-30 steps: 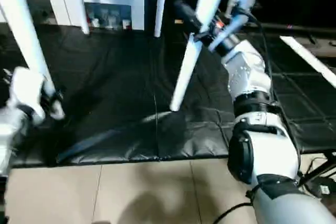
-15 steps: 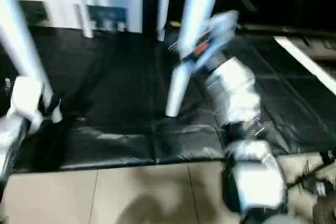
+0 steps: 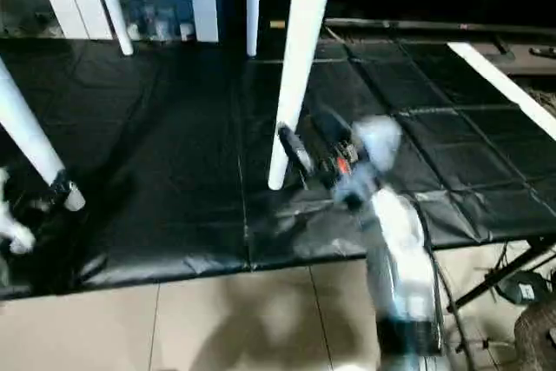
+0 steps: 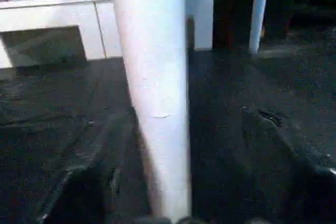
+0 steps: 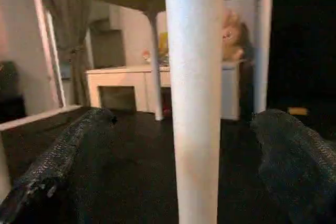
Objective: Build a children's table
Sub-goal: Flip table
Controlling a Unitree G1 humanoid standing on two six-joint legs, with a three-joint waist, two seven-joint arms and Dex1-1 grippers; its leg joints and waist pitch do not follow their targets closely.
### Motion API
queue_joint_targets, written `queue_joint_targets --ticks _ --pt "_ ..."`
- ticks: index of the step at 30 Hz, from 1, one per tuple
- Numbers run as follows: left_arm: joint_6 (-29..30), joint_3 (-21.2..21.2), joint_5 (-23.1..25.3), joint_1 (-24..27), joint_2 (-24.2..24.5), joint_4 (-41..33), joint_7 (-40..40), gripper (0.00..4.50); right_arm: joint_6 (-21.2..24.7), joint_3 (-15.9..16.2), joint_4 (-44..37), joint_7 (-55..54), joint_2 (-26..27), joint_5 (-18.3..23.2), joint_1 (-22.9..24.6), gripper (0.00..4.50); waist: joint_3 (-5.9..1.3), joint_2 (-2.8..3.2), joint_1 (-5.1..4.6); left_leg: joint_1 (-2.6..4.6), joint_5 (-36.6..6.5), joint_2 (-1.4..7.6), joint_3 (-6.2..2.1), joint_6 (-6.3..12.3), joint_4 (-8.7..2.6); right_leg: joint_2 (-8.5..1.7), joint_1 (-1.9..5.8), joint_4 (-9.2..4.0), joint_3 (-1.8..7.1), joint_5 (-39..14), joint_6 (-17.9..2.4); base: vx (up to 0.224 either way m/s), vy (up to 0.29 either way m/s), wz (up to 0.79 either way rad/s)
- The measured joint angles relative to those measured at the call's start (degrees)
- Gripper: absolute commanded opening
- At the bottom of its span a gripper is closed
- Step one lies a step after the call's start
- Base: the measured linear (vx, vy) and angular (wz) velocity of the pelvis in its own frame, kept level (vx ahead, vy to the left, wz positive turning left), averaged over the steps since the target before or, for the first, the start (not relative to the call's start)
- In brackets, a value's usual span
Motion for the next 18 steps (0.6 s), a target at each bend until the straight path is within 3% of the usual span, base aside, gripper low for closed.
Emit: queue_joint_targets --ticks 3,5,6,8,12,14,18 --pt "0.1 0.0 -1.5 1.5 -1.6 -3.6 0.7 3.96 0.5 0.2 -2.6 -2.8 0.5 -0.8 2.4 4.50 0.06 0.09 0.17 0.23 0.0 0.08 0.02 -0.05 -0.12 0.12 0.07 0.02 0.08 0.1 0.0 0.000 0.000 0.00" --pt "2.3 -0.3 -1.9 4.4 -3.7 -7.7 2.0 4.06 3.5 0.2 -5.7 -7.3 0.8 -2.9 5.5 4.50 0.05 0.09 0.37 0.33 0.0 0.08 0.07 -0.09 -0.28 0.15 0.21 0.01 0.26 0.0 0.0 0.000 0.000 0.00" --pt "2.9 -1.1 -1.6 5.5 -4.1 -8.5 2.4 4.32 4.7 0.0 -6.1 -8.9 1.1 -3.4 6.8 4.50 0.04 0.06 0.48 0.33 0.1 0.08 0.10 -0.10 -0.30 0.19 0.19 -0.01 0.30 0.0 0.1 0.000 0.000 0.00" --pt "3.8 -2.3 -1.2 6.8 -4.4 -8.6 2.6 4.32 6.9 0.0 -6.2 -11.0 1.6 -4.2 8.8 4.50 0.09 0.07 0.68 0.29 0.1 0.08 0.11 -0.14 -0.35 0.23 0.06 -0.02 0.35 -0.1 0.3 0.000 0.000 0.00" --pt "7.1 -5.8 0.7 8.9 -6.1 -8.5 4.3 4.32 13.4 3.4 -7.3 -16.0 1.5 -8.7 15.0 4.50 0.14 0.00 0.87 0.31 0.1 0.04 0.14 -0.15 -0.41 0.26 0.06 -0.05 0.56 -0.2 0.5 0.000 0.000 0.00" --pt "7.5 -6.7 0.8 8.9 -6.0 -8.5 4.2 4.32 13.8 4.6 -7.3 -17.5 1.3 -11.0 15.3 4.50 0.15 -0.04 0.80 0.35 0.1 0.01 0.16 -0.15 -0.41 0.27 0.05 -0.05 0.67 -0.2 0.5 0.000 0.000 0.00" --pt "8.2 -6.7 0.8 8.5 -5.3 -8.7 4.2 4.32 12.1 5.6 -7.3 -15.9 -0.3 -11.7 15.2 4.50 0.14 -0.09 0.63 0.44 0.1 -0.06 0.19 -0.13 -0.42 0.37 0.01 -0.05 1.06 -0.2 0.6 0.000 0.000 0.00"
